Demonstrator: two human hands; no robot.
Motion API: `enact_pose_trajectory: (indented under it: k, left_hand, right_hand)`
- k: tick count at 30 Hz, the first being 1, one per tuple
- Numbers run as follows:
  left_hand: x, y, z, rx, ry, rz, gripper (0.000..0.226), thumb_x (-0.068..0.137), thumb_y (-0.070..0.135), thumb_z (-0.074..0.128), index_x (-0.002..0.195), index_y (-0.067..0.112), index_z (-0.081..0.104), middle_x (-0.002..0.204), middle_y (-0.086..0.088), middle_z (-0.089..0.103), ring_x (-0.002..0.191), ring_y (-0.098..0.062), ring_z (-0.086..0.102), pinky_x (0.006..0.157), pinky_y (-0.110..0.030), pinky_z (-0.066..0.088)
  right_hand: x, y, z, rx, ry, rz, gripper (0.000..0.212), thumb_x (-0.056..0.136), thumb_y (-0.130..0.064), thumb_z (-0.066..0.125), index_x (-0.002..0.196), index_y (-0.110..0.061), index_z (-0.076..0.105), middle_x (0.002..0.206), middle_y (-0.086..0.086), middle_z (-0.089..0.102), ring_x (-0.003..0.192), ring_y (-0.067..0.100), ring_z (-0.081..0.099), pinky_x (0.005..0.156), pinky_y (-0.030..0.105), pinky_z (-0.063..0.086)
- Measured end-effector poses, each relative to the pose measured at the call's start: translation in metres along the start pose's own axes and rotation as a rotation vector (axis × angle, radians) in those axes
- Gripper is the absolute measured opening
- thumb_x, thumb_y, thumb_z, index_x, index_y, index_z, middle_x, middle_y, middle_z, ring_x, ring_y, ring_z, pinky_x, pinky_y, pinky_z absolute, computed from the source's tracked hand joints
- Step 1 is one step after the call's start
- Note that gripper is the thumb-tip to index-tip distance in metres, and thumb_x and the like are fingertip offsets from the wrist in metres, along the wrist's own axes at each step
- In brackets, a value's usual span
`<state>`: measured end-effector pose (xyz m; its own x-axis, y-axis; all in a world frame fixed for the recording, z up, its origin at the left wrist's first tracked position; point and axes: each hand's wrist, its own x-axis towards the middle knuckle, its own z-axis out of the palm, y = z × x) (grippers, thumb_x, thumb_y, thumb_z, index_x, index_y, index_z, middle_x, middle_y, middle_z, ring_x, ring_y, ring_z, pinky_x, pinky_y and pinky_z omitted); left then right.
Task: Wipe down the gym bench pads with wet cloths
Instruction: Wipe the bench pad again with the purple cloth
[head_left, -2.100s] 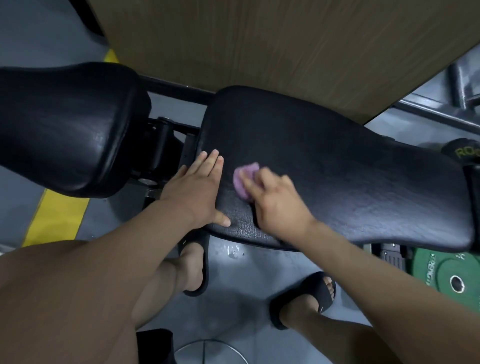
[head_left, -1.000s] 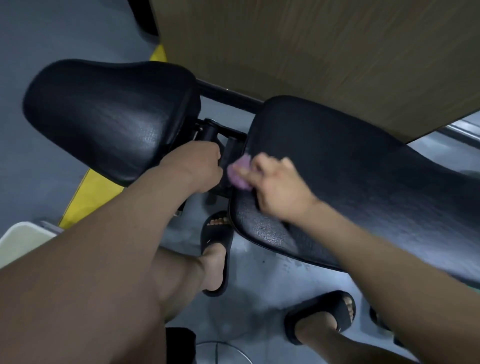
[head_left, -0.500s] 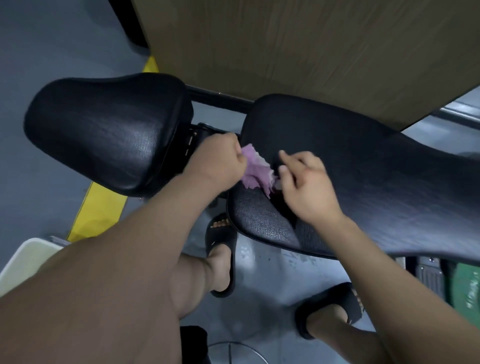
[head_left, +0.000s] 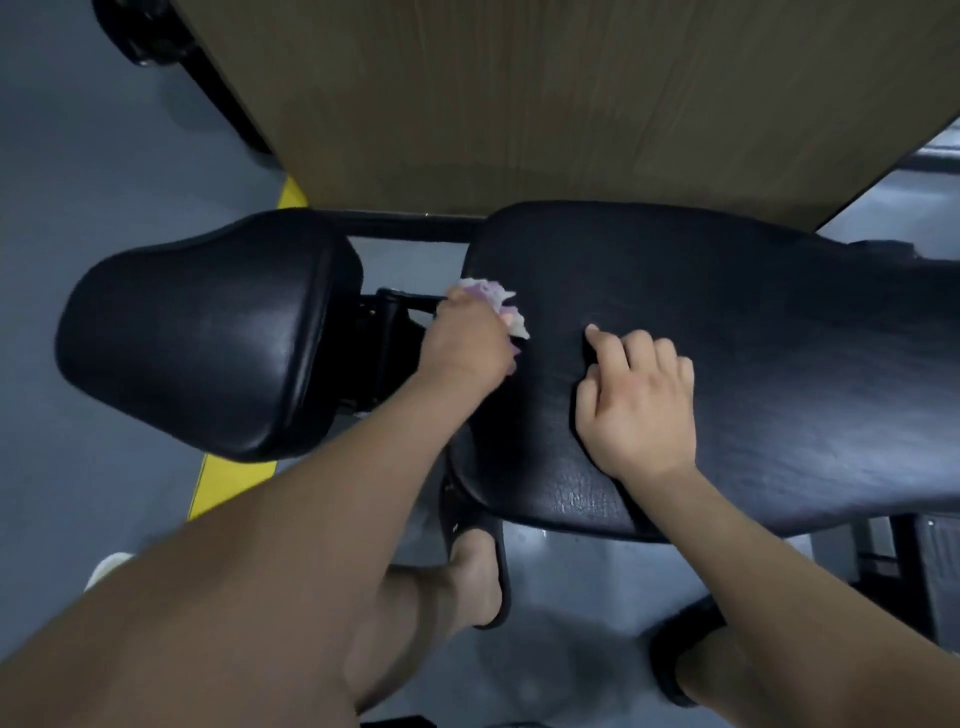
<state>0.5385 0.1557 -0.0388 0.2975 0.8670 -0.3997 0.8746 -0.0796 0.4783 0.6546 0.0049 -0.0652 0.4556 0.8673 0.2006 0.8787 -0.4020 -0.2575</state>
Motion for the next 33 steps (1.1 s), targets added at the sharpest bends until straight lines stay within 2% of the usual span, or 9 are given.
enact_pose_trajectory:
  k: [1, 3, 8, 12, 14, 18, 22, 26, 33]
  left_hand:
    - [0.017, 0.002, -0.003, -0.068, -0.023, -0.003, 0.048, 0.092, 0.015, 0.07, 0.135, 0.004, 0.051, 0.123, -0.004, 0.064, 0.107, -0.021, 0.065, 0.086, -0.026, 0.052]
    - [0.047, 0.006, -0.008, -0.127, -0.016, 0.026, 0.038, 0.09, 0.015, 0.072, 0.126, 0.011, 0.062, 0.117, -0.002, 0.069, 0.102, -0.023, 0.07, 0.086, -0.035, 0.059]
    - [0.107, 0.036, -0.023, 0.222, 0.062, 0.175, 0.022, 0.092, 0.019, 0.066, 0.113, 0.01, 0.064, 0.103, -0.009, 0.069, 0.097, -0.028, 0.066, 0.074, -0.032, 0.046]
    - [0.14, 0.067, -0.029, 0.313, -0.1, 0.351, 0.003, 0.097, 0.017, 0.056, 0.099, 0.016, 0.056, 0.099, -0.009, 0.067, 0.09, -0.028, 0.062, 0.074, -0.032, 0.045]
    - [0.147, 0.076, -0.03, 0.287, -0.198, 0.408, 0.017, 0.105, 0.027, 0.048, 0.088, 0.021, 0.049, 0.085, -0.002, 0.064, 0.08, -0.021, 0.06, 0.071, -0.032, 0.042]
    - [0.14, 0.064, -0.033, 0.124, -0.215, 0.345, 0.019, 0.109, 0.031, 0.038, 0.104, 0.019, 0.051, 0.078, 0.004, 0.065, 0.068, -0.008, 0.063, 0.07, -0.028, 0.048]
    - [0.114, 0.026, -0.034, 0.026, -0.096, 0.212, 0.023, 0.109, 0.034, 0.036, 0.115, 0.017, 0.05, 0.085, -0.003, 0.067, 0.079, -0.019, 0.066, 0.077, -0.033, 0.049]
    - [0.062, -0.01, -0.027, -0.057, -0.103, 0.096, 0.037, 0.11, 0.033, 0.032, 0.132, 0.011, 0.051, 0.075, 0.0, 0.065, 0.068, -0.014, 0.064, 0.061, -0.027, 0.043]
    - [-0.043, -0.057, 0.004, -0.245, -0.096, -0.029, 0.038, 0.11, 0.031, 0.036, 0.144, 0.018, 0.046, 0.08, -0.002, 0.068, 0.066, -0.015, 0.068, 0.063, -0.022, 0.053]
  right_hand:
    - [0.001, 0.0, 0.001, -0.006, -0.001, 0.001, 0.048, 0.091, -0.027, 0.045, 0.135, -0.016, 0.06, 0.099, 0.007, 0.054, 0.091, 0.03, 0.047, 0.082, 0.045, 0.037]
    - [0.001, 0.001, 0.003, -0.025, -0.001, 0.002, 0.048, 0.09, -0.027, 0.047, 0.134, -0.016, 0.06, 0.098, 0.007, 0.054, 0.09, 0.031, 0.047, 0.081, 0.046, 0.037]
    - [0.003, 0.005, 0.007, -0.001, 0.01, -0.01, 0.047, 0.089, -0.025, 0.049, 0.133, -0.014, 0.063, 0.093, 0.005, 0.054, 0.086, 0.029, 0.047, 0.078, 0.045, 0.038]
    - [0.003, 0.007, 0.007, 0.01, 0.005, -0.013, 0.047, 0.089, -0.026, 0.048, 0.132, -0.014, 0.064, 0.093, 0.005, 0.054, 0.085, 0.029, 0.047, 0.076, 0.045, 0.038]
    - [0.004, 0.008, 0.007, 0.01, 0.003, -0.018, 0.048, 0.088, -0.026, 0.048, 0.132, -0.014, 0.064, 0.093, 0.005, 0.054, 0.085, 0.029, 0.047, 0.075, 0.045, 0.037]
    - [0.004, 0.007, 0.005, 0.023, 0.007, -0.012, 0.047, 0.089, -0.026, 0.047, 0.13, -0.014, 0.065, 0.092, 0.005, 0.054, 0.084, 0.029, 0.048, 0.075, 0.045, 0.038]
    - [0.003, 0.005, 0.004, 0.014, 0.028, 0.001, 0.046, 0.088, -0.026, 0.047, 0.128, -0.014, 0.066, 0.091, 0.006, 0.055, 0.084, 0.03, 0.048, 0.075, 0.045, 0.037]
    - [0.002, 0.004, 0.005, -0.005, 0.036, 0.001, 0.045, 0.088, -0.027, 0.048, 0.128, -0.014, 0.065, 0.094, 0.009, 0.056, 0.087, 0.033, 0.049, 0.077, 0.046, 0.038]
    - [0.0, 0.001, 0.001, -0.022, -0.002, 0.017, 0.047, 0.09, -0.03, 0.042, 0.131, -0.017, 0.062, 0.099, 0.008, 0.056, 0.092, 0.032, 0.048, 0.083, 0.046, 0.035]
